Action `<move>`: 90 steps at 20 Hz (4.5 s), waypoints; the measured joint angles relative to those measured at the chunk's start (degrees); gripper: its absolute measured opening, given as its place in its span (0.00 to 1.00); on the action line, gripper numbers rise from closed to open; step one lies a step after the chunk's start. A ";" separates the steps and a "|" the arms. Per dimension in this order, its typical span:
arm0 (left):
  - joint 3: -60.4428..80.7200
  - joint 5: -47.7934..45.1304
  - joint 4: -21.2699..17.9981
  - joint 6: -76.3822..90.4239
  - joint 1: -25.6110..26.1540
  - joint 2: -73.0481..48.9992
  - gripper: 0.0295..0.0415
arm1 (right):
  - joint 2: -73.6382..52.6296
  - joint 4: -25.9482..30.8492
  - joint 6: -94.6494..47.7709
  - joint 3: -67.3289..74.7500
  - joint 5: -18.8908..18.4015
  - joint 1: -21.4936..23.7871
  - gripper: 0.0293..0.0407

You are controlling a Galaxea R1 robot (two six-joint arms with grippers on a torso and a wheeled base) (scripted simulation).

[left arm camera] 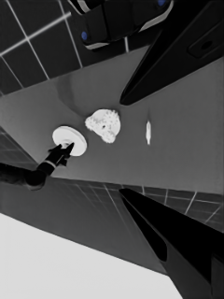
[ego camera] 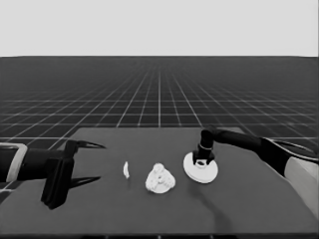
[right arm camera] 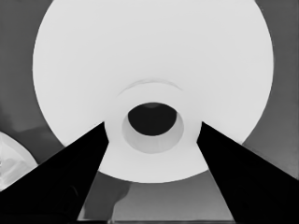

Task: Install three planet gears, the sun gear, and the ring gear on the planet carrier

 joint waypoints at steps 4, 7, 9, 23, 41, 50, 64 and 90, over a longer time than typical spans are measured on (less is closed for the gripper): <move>0.00 0.00 0.00 0.00 0.00 0.00 0.75 | -2.82 4.14 2.89 6.49 -5.07 6.16 0.49; 0.00 0.00 0.00 0.00 0.00 0.00 0.75 | -3.16 6.40 3.19 7.29 -6.99 9.37 0.49; 0.00 0.00 0.00 0.00 0.00 0.00 0.75 | -3.16 6.79 3.16 7.28 -7.31 9.82 0.49; 0.00 0.00 0.00 0.00 0.00 0.00 0.75 | 22.61 0.47 31.98 10.20 -8.91 4.97 0.49; 0.00 0.00 0.00 0.00 0.00 0.00 0.75 | 23.20 -2.55 34.56 8.09 -7.91 1.19 0.49; 0.00 0.00 0.00 0.00 0.00 0.00 0.75 | 23.11 -2.59 39.05 8.00 -7.87 0.59 0.49; 0.00 0.00 0.00 0.00 0.00 0.00 0.75 | 23.12 -2.59 46.05 8.00 -7.86 0.59 0.49; 0.00 0.00 0.00 0.00 0.00 0.00 0.75 | 23.12 -2.59 59.05 8.00 -7.86 0.61 0.49</move>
